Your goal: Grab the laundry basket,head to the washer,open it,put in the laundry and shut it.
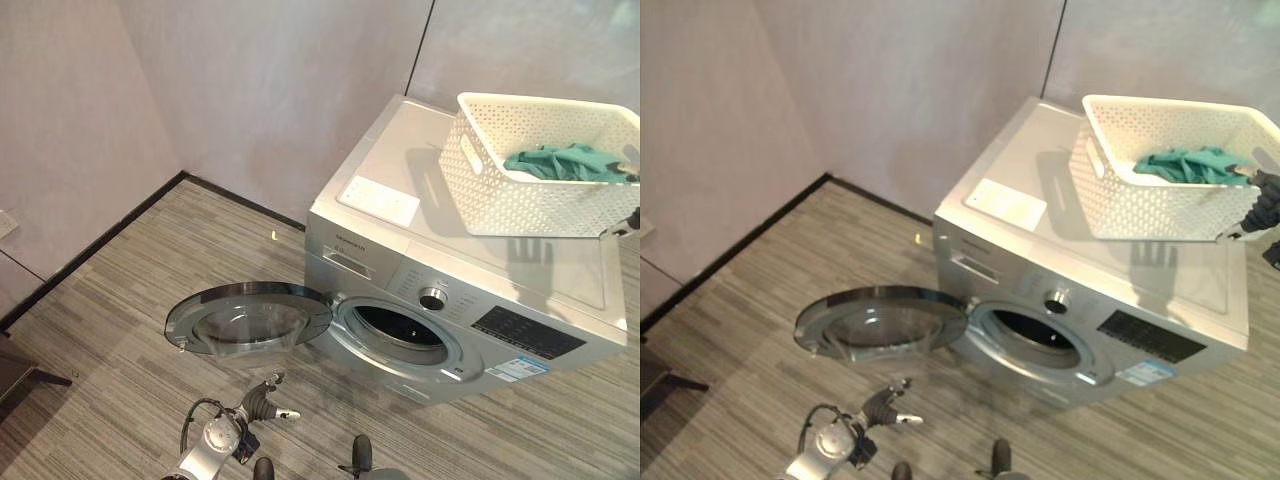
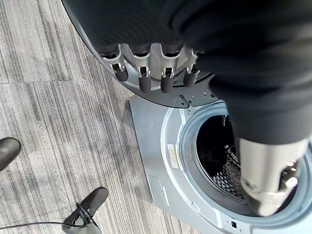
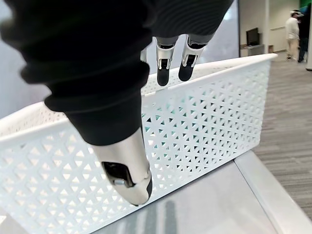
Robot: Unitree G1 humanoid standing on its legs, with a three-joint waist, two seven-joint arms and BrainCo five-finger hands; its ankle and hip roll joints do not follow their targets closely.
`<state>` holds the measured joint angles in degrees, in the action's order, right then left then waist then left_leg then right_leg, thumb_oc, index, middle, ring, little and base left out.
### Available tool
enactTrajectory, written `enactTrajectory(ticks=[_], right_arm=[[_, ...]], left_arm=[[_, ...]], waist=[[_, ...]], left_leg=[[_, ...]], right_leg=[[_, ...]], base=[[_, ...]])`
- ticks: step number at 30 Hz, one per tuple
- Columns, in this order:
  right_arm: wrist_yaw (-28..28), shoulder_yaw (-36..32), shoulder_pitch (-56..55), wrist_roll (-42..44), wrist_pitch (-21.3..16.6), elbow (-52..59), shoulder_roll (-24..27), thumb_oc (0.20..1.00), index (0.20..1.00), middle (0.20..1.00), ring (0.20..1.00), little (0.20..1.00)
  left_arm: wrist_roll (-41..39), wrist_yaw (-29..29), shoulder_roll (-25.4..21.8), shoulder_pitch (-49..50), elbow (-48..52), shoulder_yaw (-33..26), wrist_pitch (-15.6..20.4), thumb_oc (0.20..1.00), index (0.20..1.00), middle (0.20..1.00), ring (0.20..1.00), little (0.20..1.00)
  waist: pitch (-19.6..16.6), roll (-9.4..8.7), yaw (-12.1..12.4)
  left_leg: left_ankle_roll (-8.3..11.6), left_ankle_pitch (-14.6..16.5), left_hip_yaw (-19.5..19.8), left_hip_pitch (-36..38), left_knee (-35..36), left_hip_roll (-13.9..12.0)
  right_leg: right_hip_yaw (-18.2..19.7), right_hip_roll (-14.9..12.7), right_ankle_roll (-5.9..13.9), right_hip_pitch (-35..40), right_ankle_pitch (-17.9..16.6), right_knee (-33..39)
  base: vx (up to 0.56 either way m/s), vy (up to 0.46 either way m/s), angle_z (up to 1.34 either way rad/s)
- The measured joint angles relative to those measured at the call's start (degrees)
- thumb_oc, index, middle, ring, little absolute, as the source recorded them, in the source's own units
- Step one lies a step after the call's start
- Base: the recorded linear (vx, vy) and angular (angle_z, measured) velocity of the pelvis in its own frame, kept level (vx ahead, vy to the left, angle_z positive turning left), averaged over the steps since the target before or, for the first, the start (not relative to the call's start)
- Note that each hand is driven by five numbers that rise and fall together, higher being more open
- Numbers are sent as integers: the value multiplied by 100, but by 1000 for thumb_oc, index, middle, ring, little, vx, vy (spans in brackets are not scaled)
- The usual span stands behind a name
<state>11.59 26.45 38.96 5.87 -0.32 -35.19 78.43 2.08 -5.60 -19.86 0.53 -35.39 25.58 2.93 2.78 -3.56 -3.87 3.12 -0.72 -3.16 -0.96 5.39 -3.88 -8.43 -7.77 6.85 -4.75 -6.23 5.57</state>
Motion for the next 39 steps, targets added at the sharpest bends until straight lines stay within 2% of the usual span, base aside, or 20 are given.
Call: enactTrajectory(ticks=[14, 22, 25, 26, 27, 28, 29, 30, 31, 32, 34, 39], right_arm=[[-21, -102, 14, 18, -3, -129, -45, 1000, 1000, 1000, 1000, 1000], [-54, -98, 112, 11, 4, -94, -392, 1000, 1000, 1000, 1000, 1000], [-15, 85, 258, 2, 8, -29, -510, 1000, 1000, 1000, 1000, 1000], [-1, 532, 611, -101, 24, -114, -573, 1000, 1000, 1000, 1000, 1000], [43, 625, 672, -216, 17, -108, -573, 1000, 1000, 1000, 1000, 1000], [71, 654, 687, -240, 21, -109, -573, 598, 598, 598, 598, 598], [129, 723, 725, -270, 27, -110, -573, 567, 567, 567, 567, 567], [142, 761, 761, -309, 25, -105, -573, 476, 476, 476, 476, 476], [224, 916, 866, -384, 27, 12, -540, 219, 219, 219, 219, 219], [244, 915, 885, -404, 17, 88, -541, 200, 200, 200, 200, 200], [415, 1402, 1131, -445, 25, 362, -356, 200, 200, 200, 200, 200], [899, 1819, 1283, -358, 5, 1065, -46, 200, 200, 200, 200, 200]], left_arm=[[-172, 23, 41, -63, -1, -3, 9, 1000, 1000, 1000, 1000, 1000], [-169, 23, 50, -54, -74, 0, 10, 1000, 1000, 1000, 1000, 1000], [-171, 23, 49, -28, -89, -1, 14, 1000, 1000, 1000, 1000, 1000], [-170, 17, 44, 11, -118, 1, 15, 1000, 1000, 1000, 1000, 1000], [-170, 15, 50, 15, -125, 6, 13, 1000, 1000, 1000, 1000, 1000], [-170, 15, 52, 14, -126, 6, 13, 1000, 1000, 1000, 1000, 1000], [-170, 15, 50, 23, -126, 5, 13, 1000, 1000, 1000, 1000, 1000], [-169, 14, 50, 35, -127, 5, 13, 1000, 1000, 1000, 1000, 1000], [-170, 3, 50, 60, -126, 5, 12, 1000, 1000, 1000, 1000, 1000], [-170, -1, 51, 66, -126, 6, 12, 1000, 1000, 1000, 1000, 1000], [-170, -44, 49, 66, -108, 9, 13, 1000, 1000, 1000, 1000, 1000], [-168, -160, 45, 80, -112, 5, 13, 1000, 1000, 1000, 1000, 1000]], waist=[[-3, 67, -18], [-14, 67, -20], [-18, 66, 0], [-36, 72, -2], [-50, 68, -4], [-54, 62, 4], [-64, 49, 10], [-69, 41, 13], [-80, 41, 5], [-86, 39, 0], [-105, 35, 12], [-170, -34, 11]], left_leg=[[0, 0, -5, 2, -1, -1], [1, 3, -43, 96, 1, -20], [12, -6, -39, 94, 1, -28], [13, -6, -44, 98, 22, -30], [14, -7, -34, 92, 22, -36], [15, -8, -32, 91, 22, -38], [19, -10, -26, 88, 21, -45], [19, -10, -25, 88, 20, -47], [20, -11, -20, 85, 20, -48], [20, -11, -19, 86, 20, -48], [22, -12, -3, 74, 20, -49], [25, -14, 17, 62, 0, -53]], right_leg=[[6, 5, -8, -4, 0, -2], [36, 28, -14, 68, -4, -1], [34, 35, -24, 68, -12, -1], [25, 38, -26, 69, -14, -1], [21, 41, -27, 70, -14, 0], [21, 43, -27, 70, -13, 0], [19, 51, -28, 70, -14, -1], [18, 53, -28, 70, -14, -1], [14, 52, -30, 69, -12, -1], [13, 53, -32, 69, -11, -1], [-3, 52, -33, 67, -10, -1], [-16, 56, -40, 65, -6, -1]], base=[[0, 0, 0], [0, 0, 0], [0, 0, 0], [0, 0, 0], [0, 0, 0], [-2, -4, 4], [0, 0, 0], [0, 0, 0], [0, 0, 0], [0, 0, 0], [0, -1, 2], [0, 0, 0]])
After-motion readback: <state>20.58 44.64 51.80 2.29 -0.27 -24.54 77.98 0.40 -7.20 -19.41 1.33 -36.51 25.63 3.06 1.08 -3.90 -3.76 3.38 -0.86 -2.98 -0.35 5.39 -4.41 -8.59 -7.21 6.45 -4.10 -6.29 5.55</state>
